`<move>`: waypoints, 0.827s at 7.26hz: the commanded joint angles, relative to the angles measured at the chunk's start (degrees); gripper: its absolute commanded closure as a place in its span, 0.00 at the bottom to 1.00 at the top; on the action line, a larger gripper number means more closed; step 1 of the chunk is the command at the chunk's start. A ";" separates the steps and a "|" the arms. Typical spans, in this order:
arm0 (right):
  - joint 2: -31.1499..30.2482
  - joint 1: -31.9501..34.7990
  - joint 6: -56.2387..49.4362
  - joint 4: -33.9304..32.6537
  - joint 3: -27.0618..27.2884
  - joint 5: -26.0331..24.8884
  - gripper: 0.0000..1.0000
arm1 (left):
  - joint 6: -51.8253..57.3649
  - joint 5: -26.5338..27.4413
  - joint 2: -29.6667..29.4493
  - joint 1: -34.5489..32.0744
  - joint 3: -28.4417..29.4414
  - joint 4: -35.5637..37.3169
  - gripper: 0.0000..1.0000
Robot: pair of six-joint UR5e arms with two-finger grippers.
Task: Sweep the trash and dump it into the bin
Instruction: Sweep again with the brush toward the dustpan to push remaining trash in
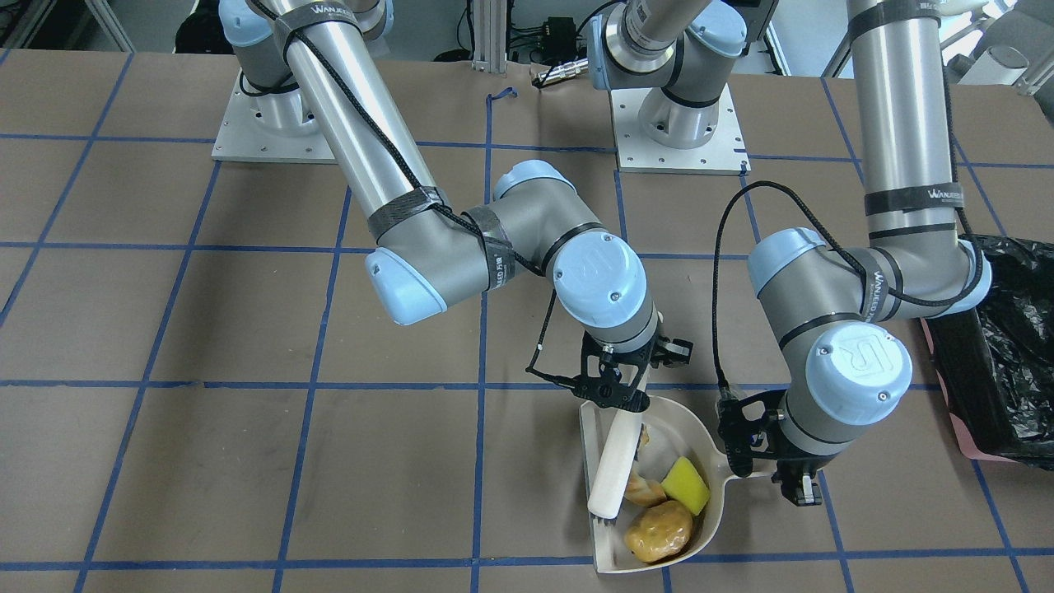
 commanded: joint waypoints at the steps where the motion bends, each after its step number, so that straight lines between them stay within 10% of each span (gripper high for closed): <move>1: -0.67 1.48 2.14 0.75 0.05 -0.04 1.00 | 0.00 -0.09 0.09 0.00 -0.01 0.00 0.96; 6: -7.88 -0.35 -1.60 15.16 0.84 -8.20 1.00 | 0.35 -3.58 0.53 1.05 -0.19 0.00 0.96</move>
